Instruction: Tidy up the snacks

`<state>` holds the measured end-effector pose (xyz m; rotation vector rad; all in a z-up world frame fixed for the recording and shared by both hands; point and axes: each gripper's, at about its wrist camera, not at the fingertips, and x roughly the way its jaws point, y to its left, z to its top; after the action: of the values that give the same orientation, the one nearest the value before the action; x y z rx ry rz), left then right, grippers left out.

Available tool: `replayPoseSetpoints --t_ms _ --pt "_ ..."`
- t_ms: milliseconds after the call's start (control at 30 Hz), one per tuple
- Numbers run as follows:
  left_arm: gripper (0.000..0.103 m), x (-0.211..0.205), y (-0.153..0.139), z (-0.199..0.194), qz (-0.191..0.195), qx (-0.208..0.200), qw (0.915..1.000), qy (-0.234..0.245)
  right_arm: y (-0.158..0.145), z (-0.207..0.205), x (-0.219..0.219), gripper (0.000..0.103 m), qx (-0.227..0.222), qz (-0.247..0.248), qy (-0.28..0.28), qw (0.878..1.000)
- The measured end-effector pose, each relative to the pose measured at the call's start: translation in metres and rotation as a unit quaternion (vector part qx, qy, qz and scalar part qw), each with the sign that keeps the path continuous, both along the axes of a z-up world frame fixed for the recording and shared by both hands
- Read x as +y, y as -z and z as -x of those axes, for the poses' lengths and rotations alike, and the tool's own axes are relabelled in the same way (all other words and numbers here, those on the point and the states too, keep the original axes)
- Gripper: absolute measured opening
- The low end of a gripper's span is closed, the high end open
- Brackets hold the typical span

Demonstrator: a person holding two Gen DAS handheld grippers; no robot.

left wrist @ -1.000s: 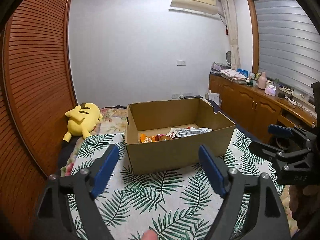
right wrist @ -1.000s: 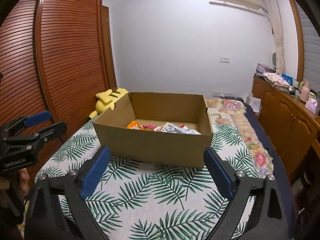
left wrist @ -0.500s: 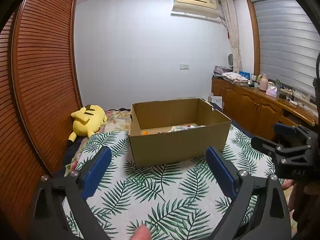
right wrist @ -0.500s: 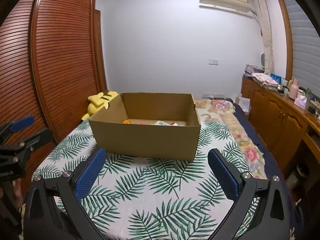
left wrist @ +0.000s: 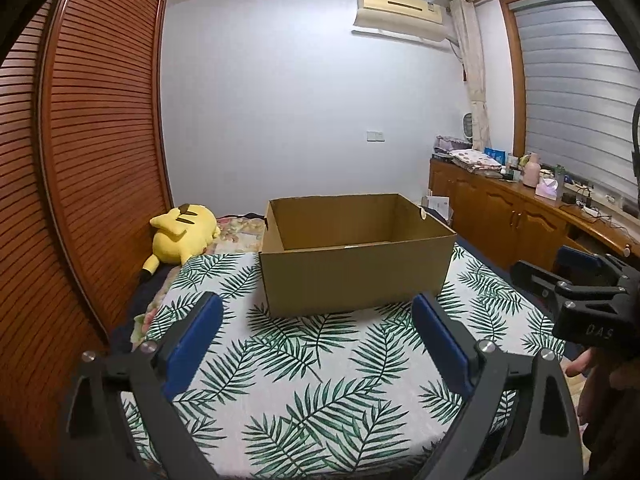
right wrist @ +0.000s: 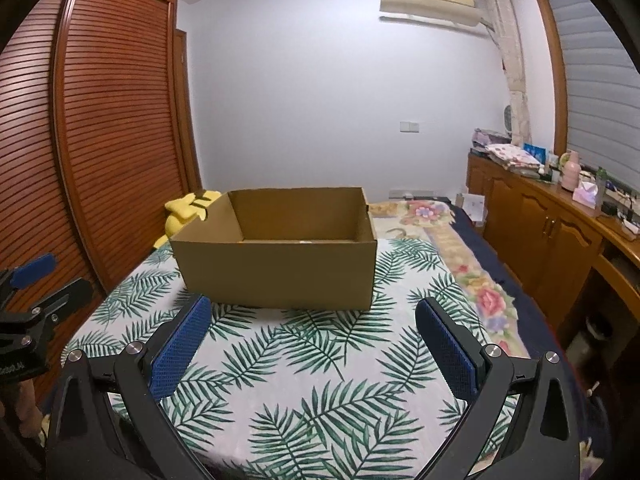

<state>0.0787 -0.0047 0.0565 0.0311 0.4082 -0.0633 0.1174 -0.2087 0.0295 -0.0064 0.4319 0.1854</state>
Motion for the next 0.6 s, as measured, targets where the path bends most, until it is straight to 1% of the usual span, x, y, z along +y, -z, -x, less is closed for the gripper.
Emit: replayPoseSetpoints --t_ms 300,600 --pt "0.096 0.007 0.007 0.001 0.005 0.01 0.9999 -0.004 0.002 0.016 -0.003 0.103 -0.01 0.003 0.016 1.0" --pt "0.096 0.008 0.01 0.001 0.005 0.014 0.9998 -0.012 0.006 0.018 -0.003 0.103 -0.006 0.009 0.017 1.0"
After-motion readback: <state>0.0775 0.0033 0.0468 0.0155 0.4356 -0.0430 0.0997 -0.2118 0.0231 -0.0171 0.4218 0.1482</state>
